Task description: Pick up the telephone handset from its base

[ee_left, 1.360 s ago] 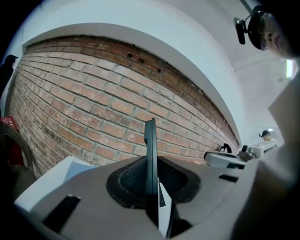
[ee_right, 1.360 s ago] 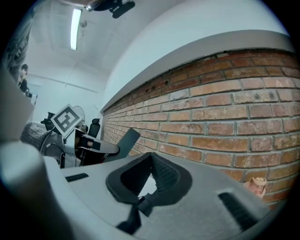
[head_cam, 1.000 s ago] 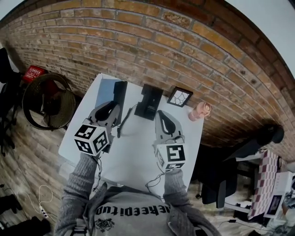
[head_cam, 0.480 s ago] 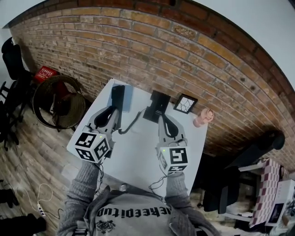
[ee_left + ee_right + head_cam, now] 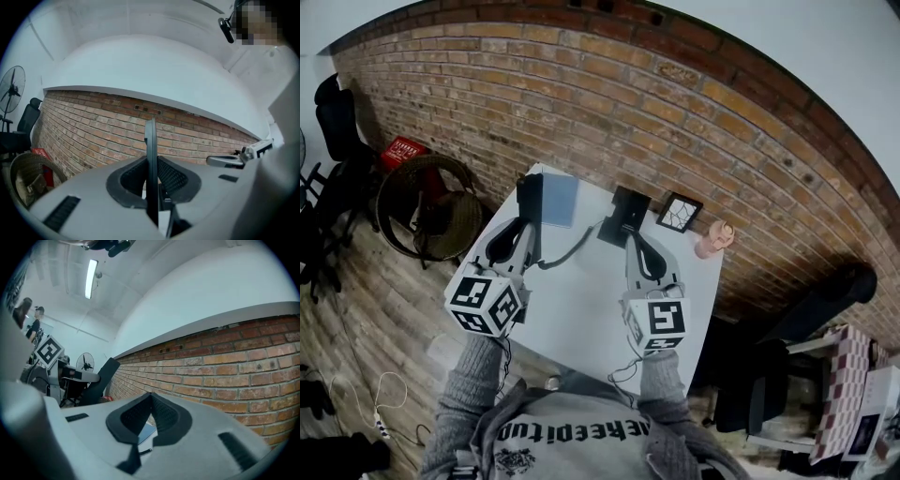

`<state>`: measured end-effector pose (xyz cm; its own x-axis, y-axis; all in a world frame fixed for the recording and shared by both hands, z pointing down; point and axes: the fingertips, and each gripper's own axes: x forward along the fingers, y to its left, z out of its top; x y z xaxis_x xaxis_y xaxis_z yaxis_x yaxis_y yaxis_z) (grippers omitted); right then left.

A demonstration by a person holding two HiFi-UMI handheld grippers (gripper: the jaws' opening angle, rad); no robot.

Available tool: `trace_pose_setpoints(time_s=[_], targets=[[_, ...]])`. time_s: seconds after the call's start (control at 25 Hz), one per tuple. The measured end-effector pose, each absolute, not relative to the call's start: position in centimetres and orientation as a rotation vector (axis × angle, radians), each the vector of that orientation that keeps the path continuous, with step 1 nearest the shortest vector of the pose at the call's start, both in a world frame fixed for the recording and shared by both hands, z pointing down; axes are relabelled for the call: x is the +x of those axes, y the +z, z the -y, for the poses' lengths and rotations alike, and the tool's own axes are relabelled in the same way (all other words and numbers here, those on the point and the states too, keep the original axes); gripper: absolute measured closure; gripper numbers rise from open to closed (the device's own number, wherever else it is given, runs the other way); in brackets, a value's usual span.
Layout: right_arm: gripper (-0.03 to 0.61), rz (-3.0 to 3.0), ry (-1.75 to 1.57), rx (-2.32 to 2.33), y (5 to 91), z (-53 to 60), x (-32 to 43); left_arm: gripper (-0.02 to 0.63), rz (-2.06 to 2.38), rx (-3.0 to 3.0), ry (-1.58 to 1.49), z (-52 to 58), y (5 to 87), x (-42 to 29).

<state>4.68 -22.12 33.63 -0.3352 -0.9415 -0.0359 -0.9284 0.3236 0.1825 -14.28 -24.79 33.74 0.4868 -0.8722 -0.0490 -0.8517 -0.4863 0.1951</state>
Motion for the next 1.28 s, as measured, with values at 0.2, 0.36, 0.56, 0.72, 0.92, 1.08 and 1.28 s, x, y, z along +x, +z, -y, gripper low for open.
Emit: trace_pose_setpoints(time_s=[0.2,0.36,0.56,0.72,0.92,1.08,1.28], targets=[[0.572,2.496,-0.301,1.780,32.5,20.5,4.4,0.546,1.547,2.596,-0.250,23.0,32.6,-15.2],[0.573,2.494,-0.320,1.789,31.9,19.3,4.2,0.546,1.585,2.592,-0.285,21.6,31.9,-16.1],[0.573,2.491,-0.341,1.804,31.1,17.6,4.2,0.546,1.637,2.597,-0.294,20.0,31.2,-16.9],[0.572,2.488,-0.353,1.819,30.8,16.4,4.2,0.546,1.671,2.592,-0.311,18.8,31.0,-17.5],[0.572,2.473,-0.368,1.833,30.5,15.0,4.0,0.546,1.695,2.577,-0.330,17.4,30.8,-18.2],[0.572,2.464,-0.366,1.836,30.7,14.1,3.8,0.546,1.707,2.568,-0.331,16.5,30.9,-18.7],[0.572,2.468,-0.367,1.842,30.6,13.4,3.5,0.546,1.717,2.567,-0.337,15.7,30.7,-19.1]])
